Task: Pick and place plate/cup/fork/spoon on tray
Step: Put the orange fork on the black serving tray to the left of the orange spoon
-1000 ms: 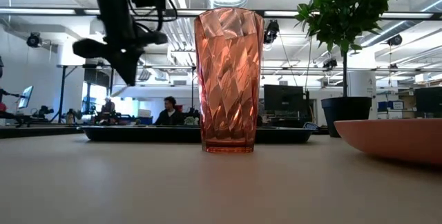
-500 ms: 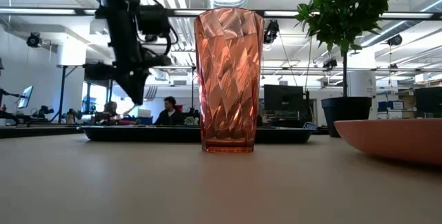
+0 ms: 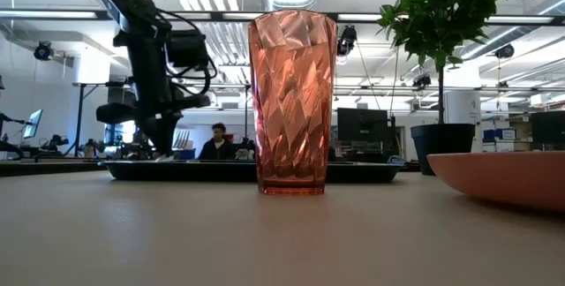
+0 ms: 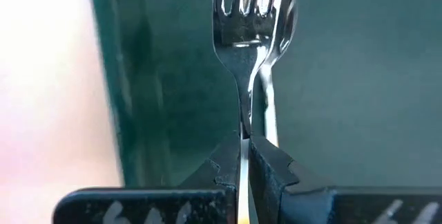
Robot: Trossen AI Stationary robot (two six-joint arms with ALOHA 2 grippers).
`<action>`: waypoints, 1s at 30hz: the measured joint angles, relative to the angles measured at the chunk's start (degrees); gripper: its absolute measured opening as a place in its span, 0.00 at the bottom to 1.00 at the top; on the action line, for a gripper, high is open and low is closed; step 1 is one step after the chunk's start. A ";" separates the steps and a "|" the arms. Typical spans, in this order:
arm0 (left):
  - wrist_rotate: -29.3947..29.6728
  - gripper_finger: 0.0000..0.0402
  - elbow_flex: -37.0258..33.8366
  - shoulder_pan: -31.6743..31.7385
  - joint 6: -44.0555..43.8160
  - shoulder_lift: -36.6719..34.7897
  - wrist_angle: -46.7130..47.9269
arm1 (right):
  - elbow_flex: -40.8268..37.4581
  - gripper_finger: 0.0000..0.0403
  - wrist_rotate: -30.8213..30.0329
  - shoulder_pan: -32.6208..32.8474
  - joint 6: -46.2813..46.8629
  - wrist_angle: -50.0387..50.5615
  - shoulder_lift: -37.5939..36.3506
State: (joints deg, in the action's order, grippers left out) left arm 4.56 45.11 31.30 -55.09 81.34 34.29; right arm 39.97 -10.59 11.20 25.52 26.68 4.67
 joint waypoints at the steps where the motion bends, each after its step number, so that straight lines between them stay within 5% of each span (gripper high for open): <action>1: -0.03 0.00 -0.43 0.42 0.00 0.00 -1.24 | 0.00 0.02 0.00 0.00 0.02 0.08 0.00; 30: -2.73 0.00 -8.86 6.53 2.56 -0.02 -12.62 | 0.00 0.02 -1.51 0.00 1.08 0.08 0.00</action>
State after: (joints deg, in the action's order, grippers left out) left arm 1.83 36.25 37.82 -52.53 81.32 21.67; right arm 39.97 -12.10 11.20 26.60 26.76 4.67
